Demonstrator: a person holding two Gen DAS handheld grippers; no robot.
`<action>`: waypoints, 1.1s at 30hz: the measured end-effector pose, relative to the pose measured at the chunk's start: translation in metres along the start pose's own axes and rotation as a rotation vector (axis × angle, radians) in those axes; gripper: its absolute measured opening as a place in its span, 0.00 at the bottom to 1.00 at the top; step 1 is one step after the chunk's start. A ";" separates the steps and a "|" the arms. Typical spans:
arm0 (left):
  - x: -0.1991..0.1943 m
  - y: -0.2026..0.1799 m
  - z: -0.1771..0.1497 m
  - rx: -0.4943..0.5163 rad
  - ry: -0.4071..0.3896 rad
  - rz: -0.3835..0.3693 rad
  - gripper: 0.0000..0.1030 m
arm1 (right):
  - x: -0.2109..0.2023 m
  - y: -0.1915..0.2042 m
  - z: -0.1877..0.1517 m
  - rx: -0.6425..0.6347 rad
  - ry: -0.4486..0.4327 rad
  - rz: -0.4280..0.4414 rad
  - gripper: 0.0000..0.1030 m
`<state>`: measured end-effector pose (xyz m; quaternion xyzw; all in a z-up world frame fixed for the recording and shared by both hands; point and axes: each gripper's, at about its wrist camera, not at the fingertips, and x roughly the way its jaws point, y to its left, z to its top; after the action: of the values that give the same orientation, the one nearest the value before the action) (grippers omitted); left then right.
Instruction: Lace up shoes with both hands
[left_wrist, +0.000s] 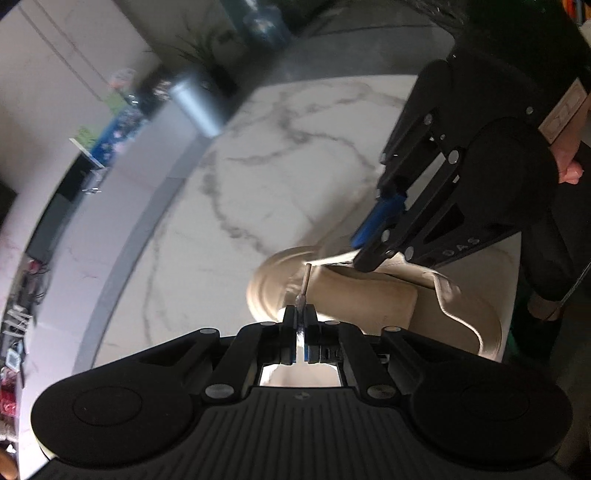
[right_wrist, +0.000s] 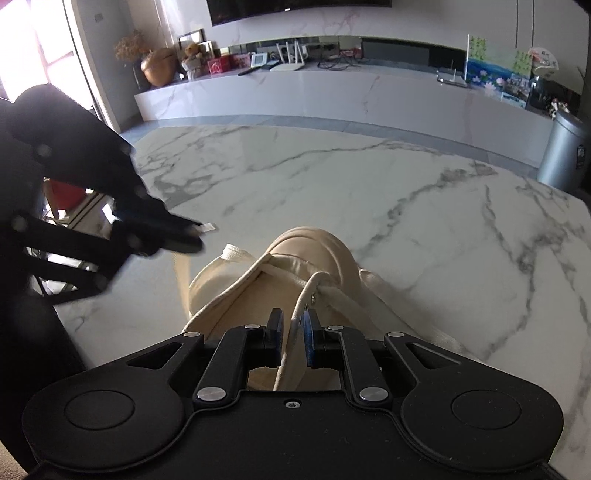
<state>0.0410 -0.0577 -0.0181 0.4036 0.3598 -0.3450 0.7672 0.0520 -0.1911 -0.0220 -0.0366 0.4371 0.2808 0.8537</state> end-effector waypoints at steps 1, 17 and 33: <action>0.005 0.000 0.002 0.009 0.007 -0.012 0.03 | 0.001 -0.001 0.000 0.005 -0.003 0.007 0.11; 0.053 -0.007 0.029 0.096 0.128 -0.091 0.03 | 0.002 -0.032 -0.010 0.107 -0.061 0.041 0.06; 0.070 -0.010 0.034 0.119 0.213 -0.079 0.03 | 0.000 -0.043 -0.018 0.133 -0.097 0.086 0.06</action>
<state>0.0772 -0.1079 -0.0654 0.4684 0.4339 -0.3509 0.6850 0.0608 -0.2325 -0.0408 0.0524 0.4140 0.2891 0.8615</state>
